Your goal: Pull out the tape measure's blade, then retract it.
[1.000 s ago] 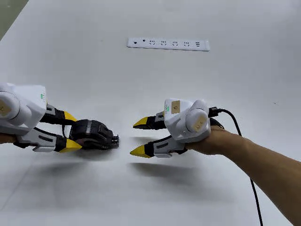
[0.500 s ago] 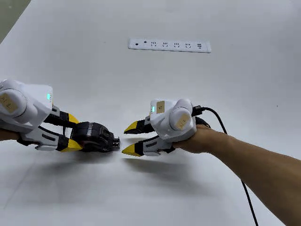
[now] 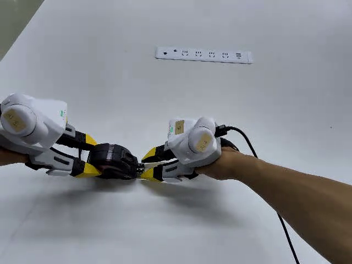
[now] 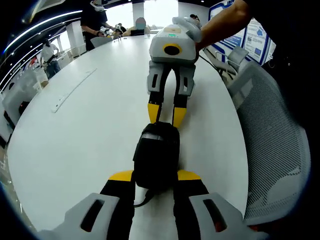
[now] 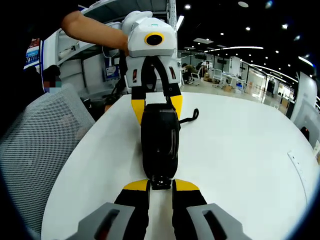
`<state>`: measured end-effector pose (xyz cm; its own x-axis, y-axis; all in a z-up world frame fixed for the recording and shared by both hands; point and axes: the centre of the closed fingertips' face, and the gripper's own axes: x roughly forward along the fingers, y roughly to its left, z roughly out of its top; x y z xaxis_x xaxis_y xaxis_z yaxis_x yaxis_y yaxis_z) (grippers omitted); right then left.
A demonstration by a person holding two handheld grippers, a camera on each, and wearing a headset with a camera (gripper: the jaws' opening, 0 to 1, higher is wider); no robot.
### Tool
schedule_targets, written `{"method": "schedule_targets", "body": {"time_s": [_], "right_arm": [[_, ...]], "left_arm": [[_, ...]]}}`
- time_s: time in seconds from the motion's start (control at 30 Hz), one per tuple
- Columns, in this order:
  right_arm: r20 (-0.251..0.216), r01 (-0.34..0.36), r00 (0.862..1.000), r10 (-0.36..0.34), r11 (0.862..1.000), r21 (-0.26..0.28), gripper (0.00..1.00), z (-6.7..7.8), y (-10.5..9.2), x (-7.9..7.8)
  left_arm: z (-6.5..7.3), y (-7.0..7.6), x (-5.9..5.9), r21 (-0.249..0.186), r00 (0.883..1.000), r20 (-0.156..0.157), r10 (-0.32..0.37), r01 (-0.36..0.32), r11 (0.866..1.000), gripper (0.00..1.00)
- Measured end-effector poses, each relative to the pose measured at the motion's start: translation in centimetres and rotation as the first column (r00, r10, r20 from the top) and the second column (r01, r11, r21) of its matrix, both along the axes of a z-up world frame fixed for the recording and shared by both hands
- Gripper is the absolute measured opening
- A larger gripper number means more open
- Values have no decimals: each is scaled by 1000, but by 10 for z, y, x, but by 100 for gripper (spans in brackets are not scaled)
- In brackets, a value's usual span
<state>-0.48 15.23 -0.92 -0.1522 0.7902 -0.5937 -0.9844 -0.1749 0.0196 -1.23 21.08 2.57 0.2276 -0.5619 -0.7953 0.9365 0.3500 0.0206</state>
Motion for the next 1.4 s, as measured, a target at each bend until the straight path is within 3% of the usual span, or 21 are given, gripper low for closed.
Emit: {"method": "schedule_targets", "body": {"time_s": [0.33, 0.83, 1.4], "right_arm": [[-1, 4, 1000, -4, 1000, -11, 12, -5, 3, -1], [53, -31, 998, 33, 999, -27, 8, -5, 3, -1], [54, -40, 998, 43, 998, -45, 8, -5, -7, 1]], "left_arm": [[0, 0, 0, -4, 1000, -3, 7, -7, 1000, 23], [0, 2, 0, -22, 1000, -11, 24, -24, 999, 23], [0, 2, 0, -26, 1000, -18, 24, -25, 999, 22]]}}
